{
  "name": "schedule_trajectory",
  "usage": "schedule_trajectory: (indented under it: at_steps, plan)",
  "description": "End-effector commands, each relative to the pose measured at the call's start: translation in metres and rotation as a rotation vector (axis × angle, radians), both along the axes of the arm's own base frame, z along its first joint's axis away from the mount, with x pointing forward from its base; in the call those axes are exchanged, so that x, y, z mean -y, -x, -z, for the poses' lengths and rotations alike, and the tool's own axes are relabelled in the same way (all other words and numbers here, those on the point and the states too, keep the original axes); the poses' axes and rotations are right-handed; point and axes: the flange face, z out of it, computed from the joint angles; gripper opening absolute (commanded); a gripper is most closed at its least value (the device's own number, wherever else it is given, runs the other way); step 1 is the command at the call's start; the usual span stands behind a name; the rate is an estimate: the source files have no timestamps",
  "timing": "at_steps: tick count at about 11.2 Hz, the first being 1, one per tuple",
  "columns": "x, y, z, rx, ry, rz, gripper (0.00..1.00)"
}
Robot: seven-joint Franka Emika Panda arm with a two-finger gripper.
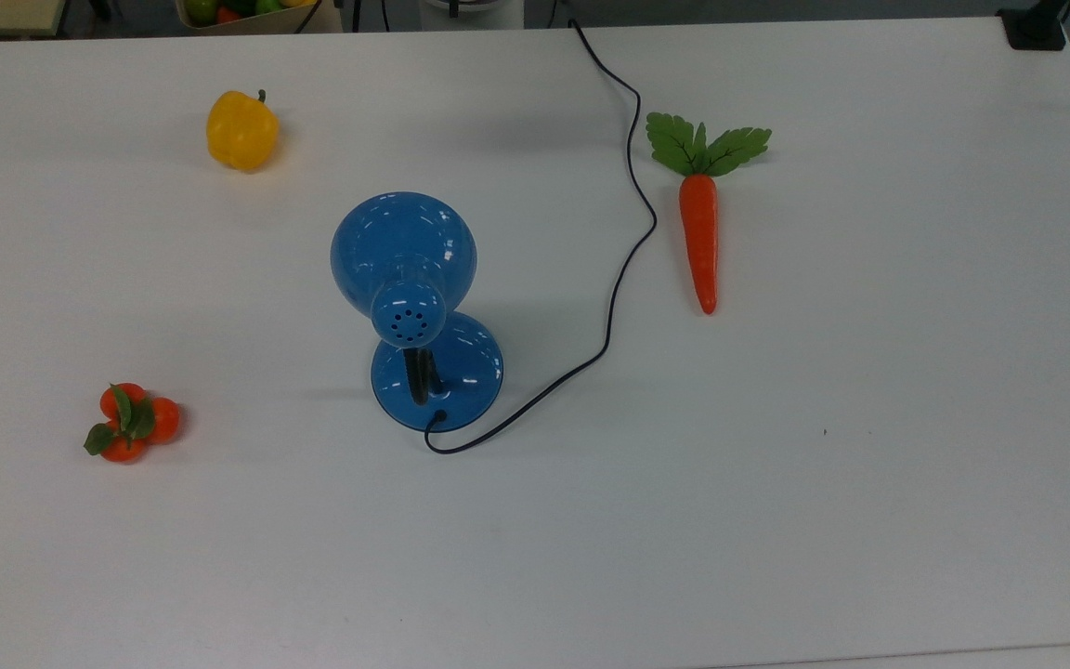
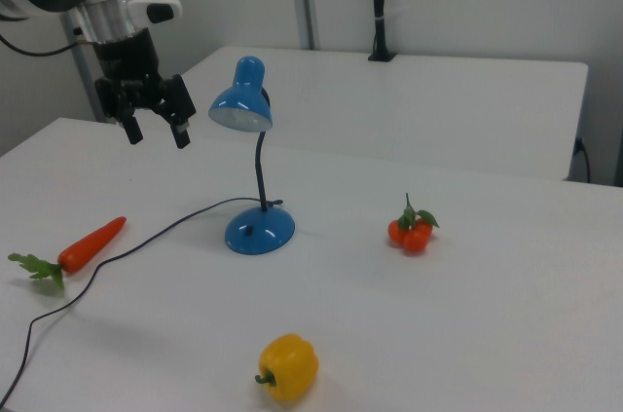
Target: Turn on desk lamp
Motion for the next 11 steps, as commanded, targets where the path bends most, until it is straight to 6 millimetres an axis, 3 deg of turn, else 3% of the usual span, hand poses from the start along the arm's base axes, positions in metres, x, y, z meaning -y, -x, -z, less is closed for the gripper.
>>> schedule_trajectory:
  at_steps: [1,10,11]
  plan:
    - [-0.0032,0.0047,0.002,-0.02,-0.013,0.005,1.0]
    - [-0.0024,0.0041,0.004,-0.026,-0.013,0.002,1.0]
    - [-0.0024,0.0039,0.0038,-0.025,-0.013,0.001,0.94]
